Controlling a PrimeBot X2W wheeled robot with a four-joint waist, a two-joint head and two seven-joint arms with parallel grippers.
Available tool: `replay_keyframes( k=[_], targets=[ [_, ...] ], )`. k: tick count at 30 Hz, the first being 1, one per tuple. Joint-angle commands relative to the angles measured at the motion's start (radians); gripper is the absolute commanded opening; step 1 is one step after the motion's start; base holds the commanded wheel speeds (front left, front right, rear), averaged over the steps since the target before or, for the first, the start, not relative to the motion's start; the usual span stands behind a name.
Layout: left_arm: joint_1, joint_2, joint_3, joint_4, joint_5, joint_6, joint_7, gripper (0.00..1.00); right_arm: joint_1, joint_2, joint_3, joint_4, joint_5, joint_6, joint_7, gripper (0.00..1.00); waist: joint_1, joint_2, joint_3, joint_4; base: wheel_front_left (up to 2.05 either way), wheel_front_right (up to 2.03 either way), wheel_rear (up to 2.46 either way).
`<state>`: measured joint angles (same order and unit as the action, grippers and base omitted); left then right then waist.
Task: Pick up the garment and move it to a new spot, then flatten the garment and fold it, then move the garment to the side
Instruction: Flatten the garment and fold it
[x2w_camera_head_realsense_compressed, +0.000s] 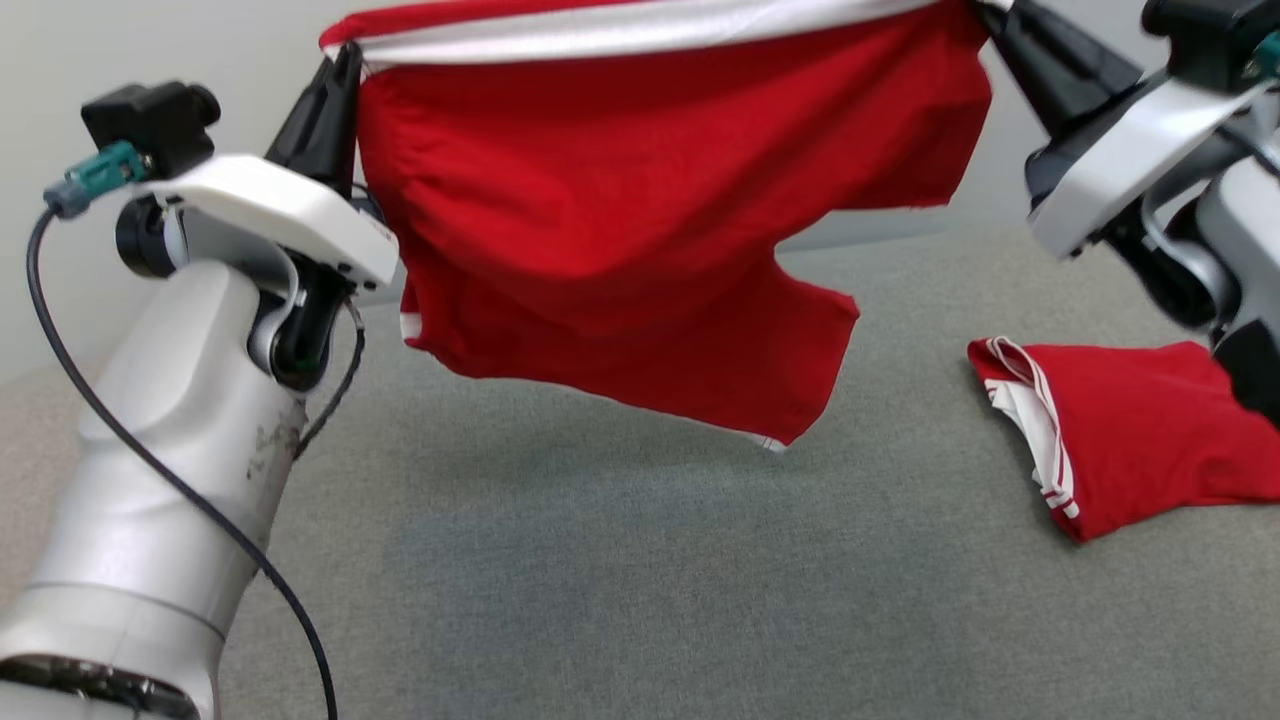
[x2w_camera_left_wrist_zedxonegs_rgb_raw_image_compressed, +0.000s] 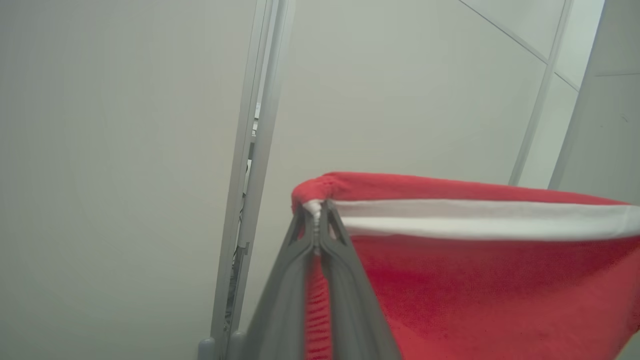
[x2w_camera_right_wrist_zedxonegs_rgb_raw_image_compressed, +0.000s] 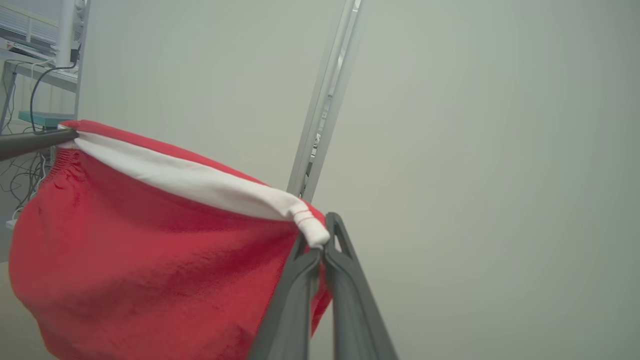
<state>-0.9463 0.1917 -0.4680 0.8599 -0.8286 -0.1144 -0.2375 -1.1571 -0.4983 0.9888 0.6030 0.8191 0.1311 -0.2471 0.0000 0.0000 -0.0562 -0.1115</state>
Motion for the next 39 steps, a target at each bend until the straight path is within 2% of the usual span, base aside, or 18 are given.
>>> replay_keyframes(
  k=[1,9,12,17,20,24,30,34,39],
  targets=[
    [-0.051,0.005,-0.001,0.021,0.010,0.007,0.006,0.00,-0.037,-0.002,-0.003,0.023,-0.003,-0.001,-0.010,0.00,0.0000,0.0000,0.033,0.000,0.00,0.00,0.00],
    [-0.281,-0.012,-0.028,0.121,0.062,0.032,0.033,0.00,-0.235,0.083,0.034,0.140,-0.097,-0.001,-0.015,0.00,0.0000,0.0000,0.219,-0.020,0.00,0.00,0.00],
    [-0.402,-0.019,-0.015,0.162,0.072,0.064,0.017,0.00,-0.359,0.131,0.016,0.215,-0.145,-0.001,-0.020,0.00,0.0000,0.0000,0.311,-0.030,0.00,0.00,0.00],
    [-0.572,-0.035,0.023,0.175,0.102,0.108,-0.022,0.00,-0.511,0.190,-0.116,0.296,-0.289,-0.001,-0.019,0.00,0.0000,0.0000,0.446,-0.046,0.00,0.00,0.00],
    [-0.630,-0.026,0.083,0.100,0.145,0.138,-0.026,0.00,-0.553,0.219,-0.211,0.294,-0.436,-0.001,-0.018,0.00,0.0000,0.0000,0.514,-0.047,0.00,0.00,0.00],
    [-0.595,-0.027,0.173,-0.035,0.262,0.178,-0.026,0.00,-0.506,0.266,-0.354,0.252,-0.624,-0.001,-0.018,0.00,0.0000,0.0000,0.584,-0.053,0.00,0.00,0.00],
    [-0.499,-0.059,0.252,-0.087,0.402,0.161,-0.026,0.00,-0.392,0.349,-0.480,0.228,-0.806,-0.001,-0.018,0.00,0.0000,0.0000,0.653,-0.056,0.00,0.00,0.00],
    [-0.422,-0.075,0.281,-0.053,0.465,0.137,-0.026,0.00,-0.296,0.386,-0.493,0.247,-0.863,-0.001,-0.018,0.00,0.0000,0.0000,0.667,-0.055,0.00,0.00,0.00],
    [-0.351,-0.090,0.323,-0.020,0.507,0.103,-0.026,0.00,-0.198,0.390,-0.463,0.262,-0.870,-0.001,-0.018,0.00,0.0000,0.0000,0.664,-0.039,0.00,0.00,0.00]
  ],
)
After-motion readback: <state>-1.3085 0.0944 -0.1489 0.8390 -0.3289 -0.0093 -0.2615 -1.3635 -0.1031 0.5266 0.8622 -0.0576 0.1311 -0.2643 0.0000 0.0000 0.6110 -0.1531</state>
